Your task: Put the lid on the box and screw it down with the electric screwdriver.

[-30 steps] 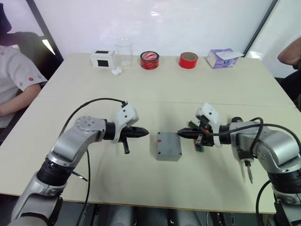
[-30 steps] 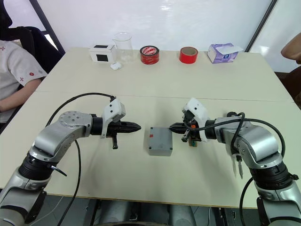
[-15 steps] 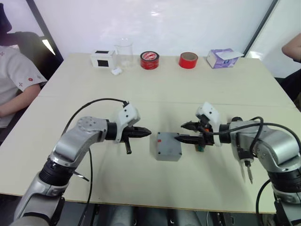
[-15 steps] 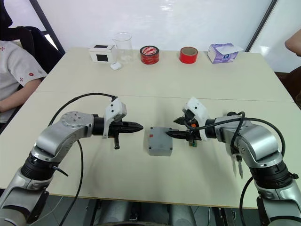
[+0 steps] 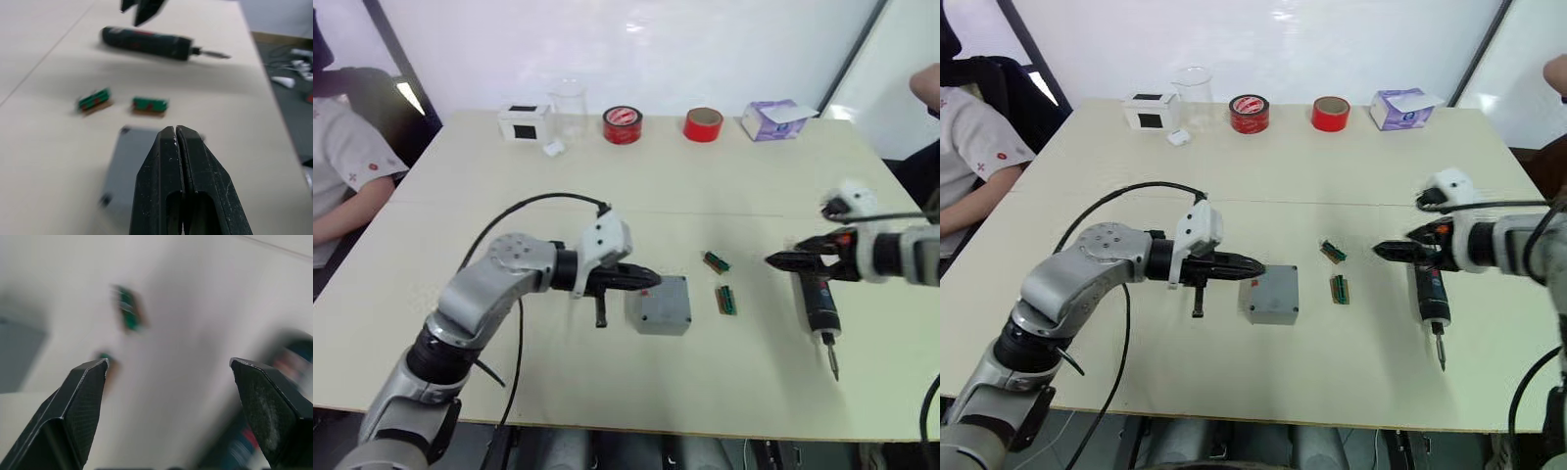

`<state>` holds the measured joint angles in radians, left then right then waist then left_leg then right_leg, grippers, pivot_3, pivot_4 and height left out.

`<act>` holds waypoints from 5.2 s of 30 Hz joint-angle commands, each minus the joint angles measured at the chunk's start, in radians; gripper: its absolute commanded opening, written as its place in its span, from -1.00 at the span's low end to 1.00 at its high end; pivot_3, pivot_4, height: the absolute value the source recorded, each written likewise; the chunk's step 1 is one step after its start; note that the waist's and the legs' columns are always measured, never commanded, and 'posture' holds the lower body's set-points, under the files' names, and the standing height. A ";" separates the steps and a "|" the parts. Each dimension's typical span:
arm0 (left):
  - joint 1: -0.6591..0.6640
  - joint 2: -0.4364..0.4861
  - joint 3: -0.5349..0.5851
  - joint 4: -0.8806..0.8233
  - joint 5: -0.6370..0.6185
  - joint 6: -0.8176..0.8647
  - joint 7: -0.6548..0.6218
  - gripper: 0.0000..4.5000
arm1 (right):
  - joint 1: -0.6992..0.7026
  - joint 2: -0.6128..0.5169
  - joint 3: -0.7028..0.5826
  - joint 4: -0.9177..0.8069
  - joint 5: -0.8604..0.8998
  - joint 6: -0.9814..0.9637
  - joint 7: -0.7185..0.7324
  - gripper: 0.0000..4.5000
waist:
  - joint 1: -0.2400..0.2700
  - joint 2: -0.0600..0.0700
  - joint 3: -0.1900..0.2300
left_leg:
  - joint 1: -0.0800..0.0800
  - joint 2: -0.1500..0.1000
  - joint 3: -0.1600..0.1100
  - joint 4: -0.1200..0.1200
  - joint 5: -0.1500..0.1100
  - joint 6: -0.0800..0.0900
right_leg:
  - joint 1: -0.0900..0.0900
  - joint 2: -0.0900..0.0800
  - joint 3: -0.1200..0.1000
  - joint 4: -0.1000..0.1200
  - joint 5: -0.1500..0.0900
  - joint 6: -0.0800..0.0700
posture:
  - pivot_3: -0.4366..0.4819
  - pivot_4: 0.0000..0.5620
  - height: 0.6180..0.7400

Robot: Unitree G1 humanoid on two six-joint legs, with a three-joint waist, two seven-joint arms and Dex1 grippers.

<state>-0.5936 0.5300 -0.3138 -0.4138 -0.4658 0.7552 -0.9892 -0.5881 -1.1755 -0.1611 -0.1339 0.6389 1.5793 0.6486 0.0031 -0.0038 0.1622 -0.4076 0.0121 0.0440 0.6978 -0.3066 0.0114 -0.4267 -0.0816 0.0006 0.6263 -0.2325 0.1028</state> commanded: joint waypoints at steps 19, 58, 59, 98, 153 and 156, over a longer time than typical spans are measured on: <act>0.059 -0.040 -0.089 -0.131 0.032 -0.003 0.098 -1.00 | -0.159 -0.132 0.430 0.330 0.309 0.035 -0.078 0.90 | 0.007 0.000 0.000 | -0.001 0.000 0.001 -0.001 0.000 0.000 | -0.001 0.000 0.001 -0.002 0.000 0.000 | -0.05 -0.47 1.00; 0.017 0.011 0.020 0.015 -0.010 0.005 0.058 -1.00 | -0.319 0.381 -0.218 0.433 0.035 -0.632 -0.094 -0.21 | -0.007 0.004 0.004 | -0.002 0.002 0.007 -0.005 0.000 0.000 | -0.004 0.006 0.007 -0.010 0.009 0.010 | -0.05 -0.47 1.00; 0.013 0.017 0.024 0.027 -0.011 0.006 0.049 -1.00 | -0.273 0.434 -0.278 0.329 0.083 -0.619 -0.130 -0.21 | -0.002 0.003 0.003 | -0.002 0.002 0.006 -0.007 0.001 -0.001 | -0.003 0.006 0.005 -0.011 0.009 0.009 | -0.05 -0.47 1.00; -0.077 -0.025 -0.151 0.284 0.222 -0.144 -0.087 -1.00 | 0.286 0.721 -0.042 -0.342 0.218 -0.871 -0.127 -0.21 | 0.007 0.003 0.004 | 0.000 -0.002 0.006 -0.009 0.002 -0.003 | -0.002 0.001 0.006 -0.011 0.009 0.010 | -0.05 -0.47 1.00; -0.049 -0.037 -0.164 0.268 0.250 -0.137 -0.093 -1.00 | 0.454 0.673 0.102 -0.284 0.020 -0.956 -0.066 -0.21 | 0.007 -0.007 -0.006 | 0.020 0.000 0.005 -0.010 0.001 -0.002 | 0.019 0.002 0.006 -0.012 0.004 0.003 | -0.05 -0.47 1.00; -0.048 -0.039 -0.164 0.270 0.252 -0.141 -0.095 -1.00 | 0.448 0.668 0.093 -0.282 0.025 -0.953 -0.064 -0.21 | 0.007 -0.007 -0.006 | 0.020 0.001 0.005 -0.010 0.001 -0.002 | 0.019 0.002 0.006 -0.012 0.004 0.003 | -0.05 -0.47 1.00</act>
<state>-0.6545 0.4897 -0.4594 -0.1340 -0.2272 0.6055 -1.0801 -0.1713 -0.4930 -0.1054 -0.4487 0.6700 0.5678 0.5684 0.0100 -0.0108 0.1563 -0.3874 0.0127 0.0487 0.6882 -0.3058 0.0099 -0.4076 -0.0797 0.0062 0.6140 -0.2282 0.1058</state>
